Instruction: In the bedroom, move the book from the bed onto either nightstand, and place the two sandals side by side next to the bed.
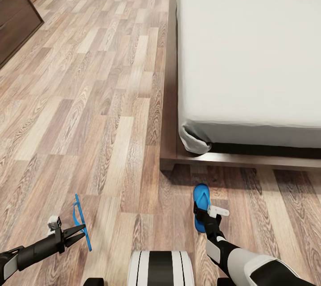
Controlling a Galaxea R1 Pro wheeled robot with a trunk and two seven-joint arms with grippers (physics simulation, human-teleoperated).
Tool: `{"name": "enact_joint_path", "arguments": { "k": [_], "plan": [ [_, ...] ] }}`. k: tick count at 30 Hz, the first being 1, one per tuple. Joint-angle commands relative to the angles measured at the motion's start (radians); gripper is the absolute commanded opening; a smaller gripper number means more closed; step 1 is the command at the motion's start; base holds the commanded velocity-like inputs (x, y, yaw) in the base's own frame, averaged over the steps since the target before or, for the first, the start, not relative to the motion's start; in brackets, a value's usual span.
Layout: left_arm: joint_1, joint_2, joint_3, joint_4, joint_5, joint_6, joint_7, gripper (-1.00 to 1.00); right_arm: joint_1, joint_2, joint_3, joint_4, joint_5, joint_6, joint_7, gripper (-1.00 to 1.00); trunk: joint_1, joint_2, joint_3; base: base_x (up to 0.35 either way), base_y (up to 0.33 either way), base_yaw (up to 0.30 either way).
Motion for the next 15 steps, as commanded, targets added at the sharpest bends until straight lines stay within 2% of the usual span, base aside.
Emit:
{"name": "enact_joint_path", "arguments": {
  "k": [1, 15],
  "plan": [
    [0.000, 0.000, 0.007, 0.000, -0.008, 0.010, -0.004, -1.00, -0.001, 0.001, 0.008, 0.004, -0.009, -0.006, 0.001, -1.00, 0.000, 0.000, -0.001, 0.000, 0.000, 0.000],
    [0.000, 0.000, 0.007, -0.001, -0.009, 0.010, -0.004, -1.00, -0.001, 0.000, 0.007, 0.004, -0.009, -0.007, 0.001, -1.00, 0.000, 0.000, -0.001, 0.000, 0.000, 0.000]
  ]
}}
